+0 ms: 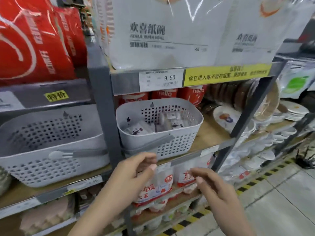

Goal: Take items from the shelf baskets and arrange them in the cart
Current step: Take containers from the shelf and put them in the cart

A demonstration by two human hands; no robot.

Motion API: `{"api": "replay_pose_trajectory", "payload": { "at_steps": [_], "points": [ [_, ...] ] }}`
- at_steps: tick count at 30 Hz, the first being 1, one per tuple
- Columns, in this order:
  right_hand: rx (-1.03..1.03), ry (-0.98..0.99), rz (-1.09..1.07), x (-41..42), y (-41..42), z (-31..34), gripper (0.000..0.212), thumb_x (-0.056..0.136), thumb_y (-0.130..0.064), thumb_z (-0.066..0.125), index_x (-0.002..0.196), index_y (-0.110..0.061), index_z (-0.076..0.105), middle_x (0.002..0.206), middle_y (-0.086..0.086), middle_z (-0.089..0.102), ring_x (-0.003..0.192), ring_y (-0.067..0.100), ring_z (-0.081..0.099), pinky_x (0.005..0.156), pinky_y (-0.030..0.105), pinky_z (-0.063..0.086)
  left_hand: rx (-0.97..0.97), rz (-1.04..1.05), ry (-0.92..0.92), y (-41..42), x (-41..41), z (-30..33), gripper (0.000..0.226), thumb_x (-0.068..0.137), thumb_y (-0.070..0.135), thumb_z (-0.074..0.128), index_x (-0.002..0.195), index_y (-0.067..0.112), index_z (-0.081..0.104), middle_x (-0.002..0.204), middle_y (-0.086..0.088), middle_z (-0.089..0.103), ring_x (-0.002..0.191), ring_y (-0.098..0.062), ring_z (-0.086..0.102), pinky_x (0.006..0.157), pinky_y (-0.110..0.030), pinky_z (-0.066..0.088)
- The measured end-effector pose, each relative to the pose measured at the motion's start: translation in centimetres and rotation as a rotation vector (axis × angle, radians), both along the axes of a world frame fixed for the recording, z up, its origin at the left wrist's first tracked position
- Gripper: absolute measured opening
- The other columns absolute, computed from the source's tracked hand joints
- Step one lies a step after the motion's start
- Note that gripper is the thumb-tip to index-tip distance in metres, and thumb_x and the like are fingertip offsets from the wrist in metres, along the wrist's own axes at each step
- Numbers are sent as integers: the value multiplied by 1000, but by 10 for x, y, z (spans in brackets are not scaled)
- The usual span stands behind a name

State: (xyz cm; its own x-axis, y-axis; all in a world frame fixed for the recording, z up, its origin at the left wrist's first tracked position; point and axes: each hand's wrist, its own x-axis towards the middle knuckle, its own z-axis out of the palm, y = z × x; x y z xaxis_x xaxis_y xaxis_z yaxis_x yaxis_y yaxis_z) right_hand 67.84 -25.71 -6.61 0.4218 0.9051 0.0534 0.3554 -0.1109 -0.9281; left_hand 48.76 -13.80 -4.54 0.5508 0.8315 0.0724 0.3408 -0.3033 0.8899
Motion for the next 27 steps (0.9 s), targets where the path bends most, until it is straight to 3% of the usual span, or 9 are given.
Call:
{"api": "replay_pose_trajectory", "payload": {
  "at_steps": [4,9,14,18,20,21,23,27],
  "points": [
    [101,36,4,32,23,18,24,94,-11,53,96,-28,71,97,-18,71,94,-5,62,74,9,46,84,-1,-39,22,30,22,20,92,30,55,106,44,60,103,35,62,98,15,56,83,-5,44],
    [220,23,94,63,70,43,23,93,-10,53,96,-24,71,94,-14,73,91,-5,64,72,4,45,165,96,-86,50,43,38,22,91,30,55,110,40,62,105,29,65,100,11,58,82,-5,43],
    [261,-142,221,85,132,62,22,93,-15,56,98,-33,66,96,-24,69,93,-7,62,75,4,44,192,250,-68,76,50,38,22,91,17,59,108,30,64,101,19,67,93,7,60,79,-6,43],
    [125,-357,370,97,179,66,22,90,-18,59,96,-40,61,93,-32,64,89,-11,58,73,2,42,226,342,109,103,64,33,22,90,21,62,111,28,60,108,18,63,95,8,57,80,-2,39],
    [9,-531,427,103,198,60,25,91,-23,60,113,-33,63,104,-27,58,91,-5,56,70,1,39,251,402,265,118,71,31,29,91,26,60,120,25,57,119,11,61,107,-3,56,86,-11,40],
    [-70,-637,446,105,205,56,33,91,-27,60,124,-31,59,111,-21,59,97,1,56,67,4,38,298,412,378,124,74,30,34,92,29,58,125,24,54,126,8,59,113,-8,55,89,-16,39],
    [-209,-797,480,106,215,50,45,90,-35,60,134,-32,50,129,-8,58,111,14,57,77,20,43,418,391,568,128,77,27,43,93,35,55,134,26,48,137,7,52,120,-12,50,92,-20,38],
    [-337,-751,557,106,230,41,57,84,-37,67,136,-30,45,135,-2,54,105,15,56,83,27,46,399,364,610,131,74,17,53,92,43,53,141,30,38,142,7,48,125,-15,47,96,-24,40]
  ]
}}
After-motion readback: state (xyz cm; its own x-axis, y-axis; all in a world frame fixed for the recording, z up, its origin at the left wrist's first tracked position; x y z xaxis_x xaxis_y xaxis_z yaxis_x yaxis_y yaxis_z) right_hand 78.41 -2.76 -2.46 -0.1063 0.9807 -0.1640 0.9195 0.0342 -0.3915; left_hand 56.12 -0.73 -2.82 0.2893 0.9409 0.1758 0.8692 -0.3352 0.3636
